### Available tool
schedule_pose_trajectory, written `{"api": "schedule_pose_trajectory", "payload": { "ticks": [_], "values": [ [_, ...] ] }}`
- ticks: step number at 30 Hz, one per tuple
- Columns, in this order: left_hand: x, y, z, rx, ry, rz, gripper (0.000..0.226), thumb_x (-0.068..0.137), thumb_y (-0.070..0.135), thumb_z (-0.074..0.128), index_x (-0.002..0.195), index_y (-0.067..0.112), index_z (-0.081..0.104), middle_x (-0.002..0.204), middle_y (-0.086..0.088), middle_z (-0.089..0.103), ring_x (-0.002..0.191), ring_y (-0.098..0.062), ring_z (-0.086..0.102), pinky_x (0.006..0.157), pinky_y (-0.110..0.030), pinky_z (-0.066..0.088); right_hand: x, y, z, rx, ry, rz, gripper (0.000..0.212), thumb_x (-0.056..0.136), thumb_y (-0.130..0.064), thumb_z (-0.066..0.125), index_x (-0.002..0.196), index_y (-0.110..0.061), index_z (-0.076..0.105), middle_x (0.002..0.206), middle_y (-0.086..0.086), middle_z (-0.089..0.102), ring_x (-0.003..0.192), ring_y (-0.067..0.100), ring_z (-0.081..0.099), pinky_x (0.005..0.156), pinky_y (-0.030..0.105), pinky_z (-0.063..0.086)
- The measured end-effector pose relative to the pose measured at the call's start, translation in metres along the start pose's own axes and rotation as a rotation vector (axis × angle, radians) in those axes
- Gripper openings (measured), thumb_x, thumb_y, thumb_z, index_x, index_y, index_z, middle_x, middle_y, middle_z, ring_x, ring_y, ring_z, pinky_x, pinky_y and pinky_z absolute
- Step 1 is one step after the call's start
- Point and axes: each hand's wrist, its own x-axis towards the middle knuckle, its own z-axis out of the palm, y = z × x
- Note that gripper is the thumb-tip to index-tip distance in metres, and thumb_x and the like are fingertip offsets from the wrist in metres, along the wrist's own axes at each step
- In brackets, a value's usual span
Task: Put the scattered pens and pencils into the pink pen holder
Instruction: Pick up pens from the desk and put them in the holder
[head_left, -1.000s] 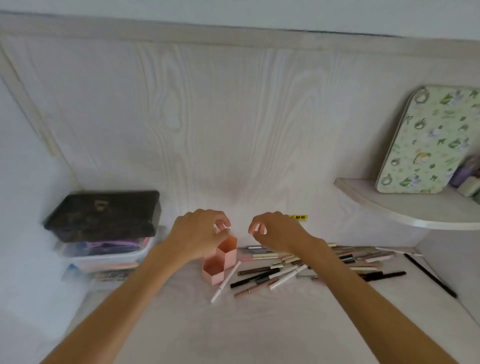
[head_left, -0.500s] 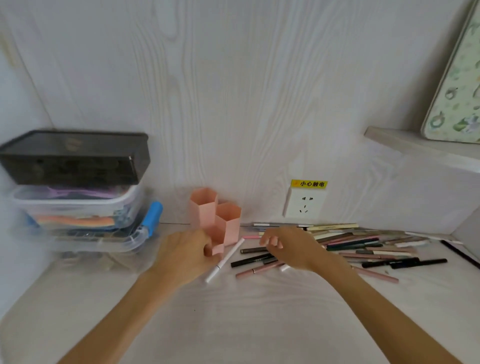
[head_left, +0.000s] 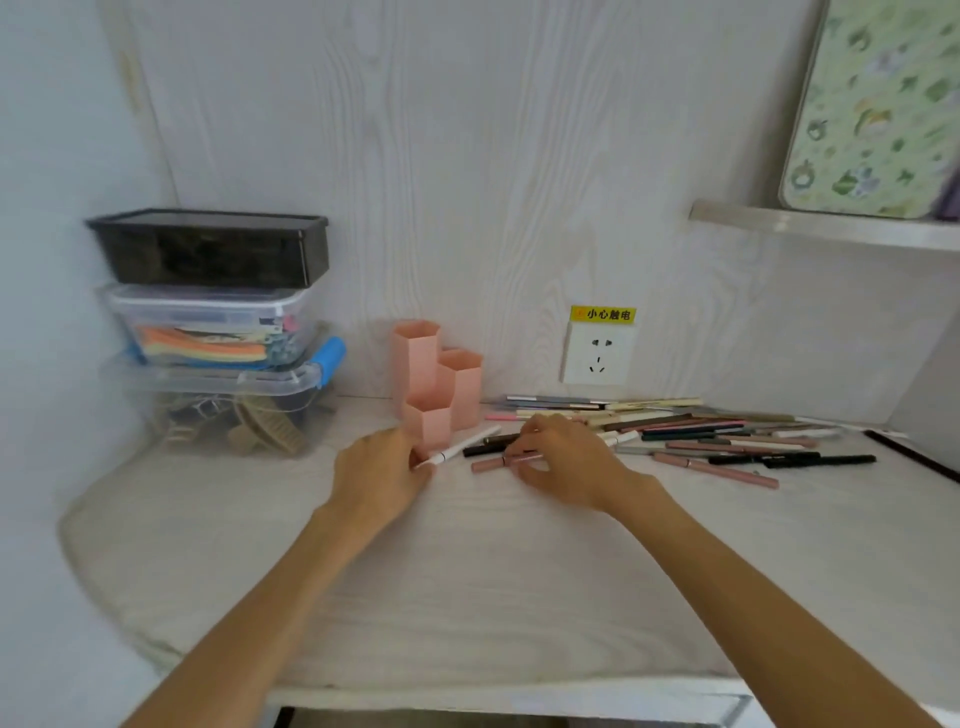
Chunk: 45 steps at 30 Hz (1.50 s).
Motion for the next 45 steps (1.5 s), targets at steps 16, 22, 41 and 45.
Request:
{"api": "schedule_pose_trajectory", "payload": {
  "ticks": [16,22,41,45],
  "values": [
    [0.01,-0.012,-0.064,-0.851,0.684,0.031,0.012,0.087,0.023,0.063,0.099,0.025,0.066,0.096,0.003,0.067,0.086,-0.009,0.062,0.074,-0.015,0.048,0.019,-0.02,-0.014,0.399,0.595,0.015,0.01,0.086,-0.026,0.063,0.096,-0.028,0.063,0.087,-0.021,0.065,0.081,0.0,0.06,0.07,0.017,0.047],
    [0.041,0.0,-0.085,-0.629,1.015,0.015,0.031,0.088,0.032,0.061,0.118,0.026,0.054,0.095,0.016,0.062,0.078,-0.003,0.058,0.059,-0.016,0.04,0.063,-0.036,-0.038,1.097,0.882,0.122,0.033,0.09,-0.018,0.058,0.118,-0.026,0.041,0.087,-0.007,0.069,0.081,0.005,0.068,0.079,0.026,0.058],
    [0.06,-0.014,0.001,-0.453,0.655,-0.007,0.04,0.093,0.021,0.052,0.132,0.021,0.045,0.128,-0.002,0.056,0.113,-0.019,0.056,0.08,-0.025,0.043,0.126,-0.057,0.002,0.764,0.814,0.017,0.051,0.089,-0.023,0.06,0.123,-0.05,0.034,0.093,-0.015,0.067,0.08,0.0,0.066,0.075,0.035,0.059],
    [0.06,-0.015,0.004,-0.427,0.61,-0.055,0.037,0.092,0.027,0.053,0.128,0.024,0.045,0.124,0.001,0.056,0.106,-0.016,0.058,0.072,-0.022,0.043,0.123,-0.055,-0.004,0.656,0.808,0.018,0.036,0.093,-0.027,0.052,0.124,-0.043,0.044,0.1,-0.02,0.064,0.092,-0.001,0.059,0.083,0.028,0.053]
  ]
}}
